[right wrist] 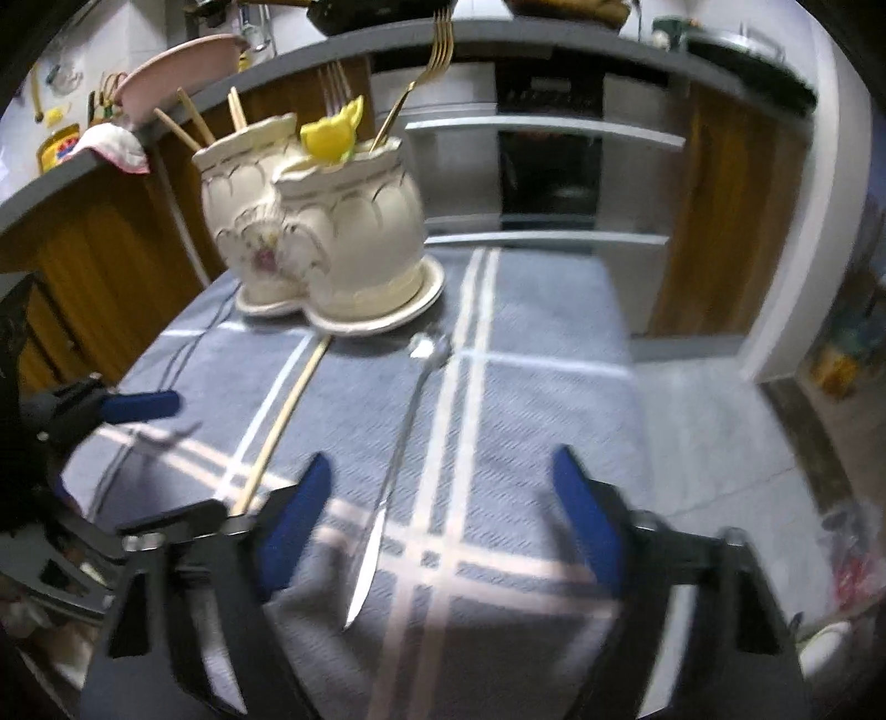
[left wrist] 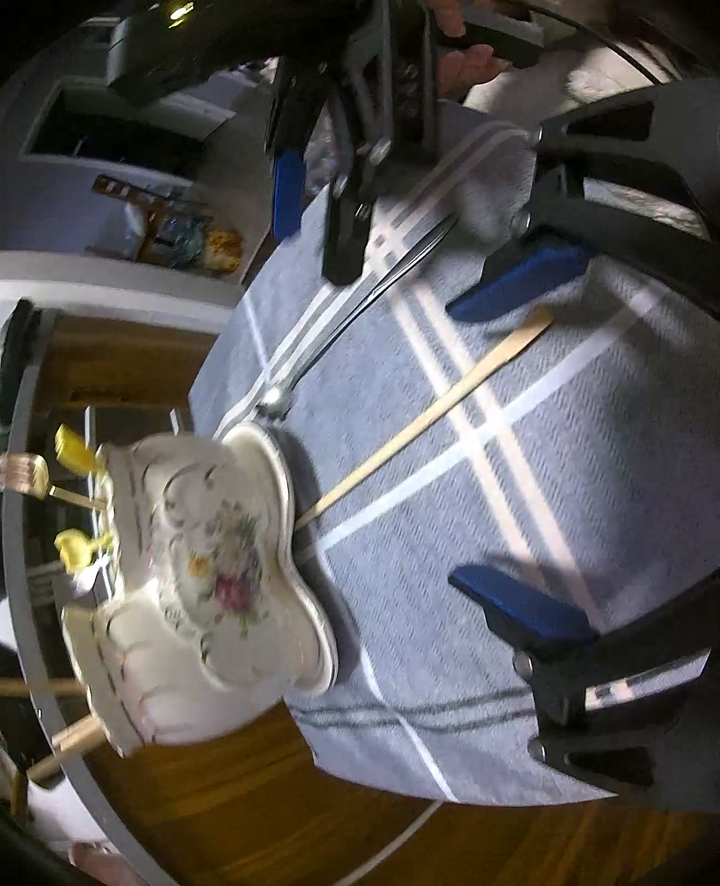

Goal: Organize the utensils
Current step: 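Grasp the last wooden chopstick with the left tool while the right tool grasps the silver spoon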

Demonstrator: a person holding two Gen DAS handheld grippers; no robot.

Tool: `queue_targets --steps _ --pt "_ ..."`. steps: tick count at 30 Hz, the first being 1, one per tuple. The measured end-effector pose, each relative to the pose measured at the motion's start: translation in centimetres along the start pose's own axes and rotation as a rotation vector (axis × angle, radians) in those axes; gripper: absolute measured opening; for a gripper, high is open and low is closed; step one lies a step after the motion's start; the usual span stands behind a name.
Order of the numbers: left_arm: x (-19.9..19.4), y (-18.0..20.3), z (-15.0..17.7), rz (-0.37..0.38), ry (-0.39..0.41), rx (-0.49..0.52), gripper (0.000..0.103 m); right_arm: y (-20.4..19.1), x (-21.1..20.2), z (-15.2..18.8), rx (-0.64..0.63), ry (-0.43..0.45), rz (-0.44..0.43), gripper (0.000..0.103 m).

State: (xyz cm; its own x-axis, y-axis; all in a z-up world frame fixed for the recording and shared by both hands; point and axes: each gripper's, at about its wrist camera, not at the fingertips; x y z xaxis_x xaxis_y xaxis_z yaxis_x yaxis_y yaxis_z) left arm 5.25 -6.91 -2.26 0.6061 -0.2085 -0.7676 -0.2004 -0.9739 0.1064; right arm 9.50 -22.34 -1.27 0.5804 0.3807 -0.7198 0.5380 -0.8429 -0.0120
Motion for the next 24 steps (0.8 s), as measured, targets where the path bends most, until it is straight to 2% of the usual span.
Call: queue_targets --steps 6,7,10,13,14,15,20,24 --pt "0.2 1.2 0.6 0.018 -0.037 0.052 0.071 -1.5 1.4 -0.1 -0.05 -0.063 -0.039 0.03" --pt "0.2 1.3 0.6 0.012 -0.043 0.061 0.062 -1.7 1.6 -0.1 -0.052 -0.073 -0.037 0.025" --pt "0.5 1.1 0.7 0.026 -0.053 0.062 0.052 -2.0 1.7 -0.1 -0.063 -0.083 -0.039 0.016" --pt "0.3 0.7 0.5 0.033 -0.07 0.063 0.024 -1.9 1.5 -0.3 -0.069 -0.102 -0.035 0.008" --pt "0.3 0.4 0.4 0.027 -0.085 0.065 0.016 -1.6 1.5 -0.3 -0.069 -0.107 -0.03 0.008" --pt "0.2 0.0 0.3 0.024 -0.102 0.059 0.013 -1.5 1.5 -0.3 -0.065 -0.113 -0.024 0.008" --pt "-0.5 -2.1 0.3 -0.043 -0.129 0.06 0.013 -0.2 1.3 -0.9 -0.05 -0.128 0.029 0.009" --pt "-0.4 -4.2 -0.9 -0.077 -0.13 0.002 0.015 0.1 1.5 -2.1 -0.049 -0.113 0.03 0.024"
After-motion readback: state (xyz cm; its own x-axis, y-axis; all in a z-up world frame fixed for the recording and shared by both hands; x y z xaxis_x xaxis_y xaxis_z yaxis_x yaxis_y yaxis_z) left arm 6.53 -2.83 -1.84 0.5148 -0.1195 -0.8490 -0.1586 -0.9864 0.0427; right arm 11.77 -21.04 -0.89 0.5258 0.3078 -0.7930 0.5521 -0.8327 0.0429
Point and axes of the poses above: each gripper's, at about its wrist camera, not at the fingertips, and x roughly the way its jaws point, y to its right, z to its underside, and after that the axes turned 10 degrees about -x, right-handed
